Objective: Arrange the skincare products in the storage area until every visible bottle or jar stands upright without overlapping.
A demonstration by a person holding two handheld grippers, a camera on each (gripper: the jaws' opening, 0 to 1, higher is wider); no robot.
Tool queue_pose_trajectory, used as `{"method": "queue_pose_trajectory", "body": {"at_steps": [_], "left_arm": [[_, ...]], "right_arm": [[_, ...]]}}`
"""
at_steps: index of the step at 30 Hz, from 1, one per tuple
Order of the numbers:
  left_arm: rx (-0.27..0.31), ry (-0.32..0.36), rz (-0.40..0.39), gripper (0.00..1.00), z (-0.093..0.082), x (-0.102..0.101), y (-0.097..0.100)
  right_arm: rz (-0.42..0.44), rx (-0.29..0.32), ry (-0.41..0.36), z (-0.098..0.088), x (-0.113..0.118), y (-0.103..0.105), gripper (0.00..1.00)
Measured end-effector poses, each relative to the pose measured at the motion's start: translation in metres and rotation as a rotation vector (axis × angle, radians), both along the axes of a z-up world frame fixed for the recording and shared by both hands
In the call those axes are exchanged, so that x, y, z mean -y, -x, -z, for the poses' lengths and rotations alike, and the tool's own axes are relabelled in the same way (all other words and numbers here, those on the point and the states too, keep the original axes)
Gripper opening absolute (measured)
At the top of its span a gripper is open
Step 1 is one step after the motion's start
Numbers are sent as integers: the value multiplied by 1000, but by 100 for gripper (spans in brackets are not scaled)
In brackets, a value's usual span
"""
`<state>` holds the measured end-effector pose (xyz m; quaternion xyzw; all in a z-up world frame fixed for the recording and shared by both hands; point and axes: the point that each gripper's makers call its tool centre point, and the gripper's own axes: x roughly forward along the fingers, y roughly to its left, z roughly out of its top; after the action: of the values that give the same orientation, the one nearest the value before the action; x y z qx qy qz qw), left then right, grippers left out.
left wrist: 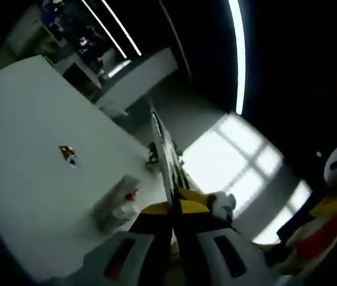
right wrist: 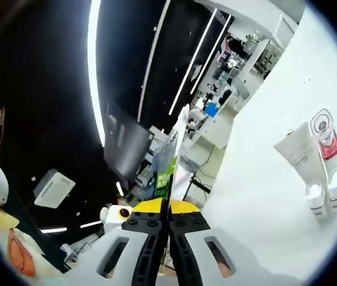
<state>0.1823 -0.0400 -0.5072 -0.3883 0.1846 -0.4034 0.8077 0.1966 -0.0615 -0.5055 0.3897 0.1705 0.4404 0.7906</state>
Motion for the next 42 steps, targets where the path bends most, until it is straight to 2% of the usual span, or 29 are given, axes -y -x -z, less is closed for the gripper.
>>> {"method": "queue_pose_trajectory", "body": {"at_steps": [4,5,7,8,9,11,15,20,25,29,34,37,42], "left_arm": [[-47,31,3,0,10,0,2],[-55,39,6,0,12,1,3],[-73,57,-2,0,17,1,3],[-84,65,-8,0,19,1,3],[-92,67,-12,0,22,0,2],[-111,77,-19,0,27,-1,1],[-131,93,-19,0,32,-2,1],[-158,78,-22,0,43,-2,-1],[-179,51,-27,0,54,-7,-5],[-194,28,-22,0,64,-7,-8],[-206,1,-14,0,74,-7,-12],[-211,-16,-14,0,77,-2,-11],[-228,-42,-21,0,86,1,-13]], "right_arm": [[-5,71,40,6,1,4,4],[-8,70,33,6,2,6,6],[-33,66,8,6,3,10,15],[-26,57,8,7,5,10,23],[-20,73,27,8,6,10,27],[-26,86,67,12,7,12,33],[-27,88,69,13,10,13,41],[-42,124,158,22,12,16,55],[-20,112,148,25,16,15,65],[-9,139,211,31,18,14,74],[-5,169,263,37,25,13,83],[-17,189,325,46,29,13,88],[-23,202,370,52,33,13,94]]}}
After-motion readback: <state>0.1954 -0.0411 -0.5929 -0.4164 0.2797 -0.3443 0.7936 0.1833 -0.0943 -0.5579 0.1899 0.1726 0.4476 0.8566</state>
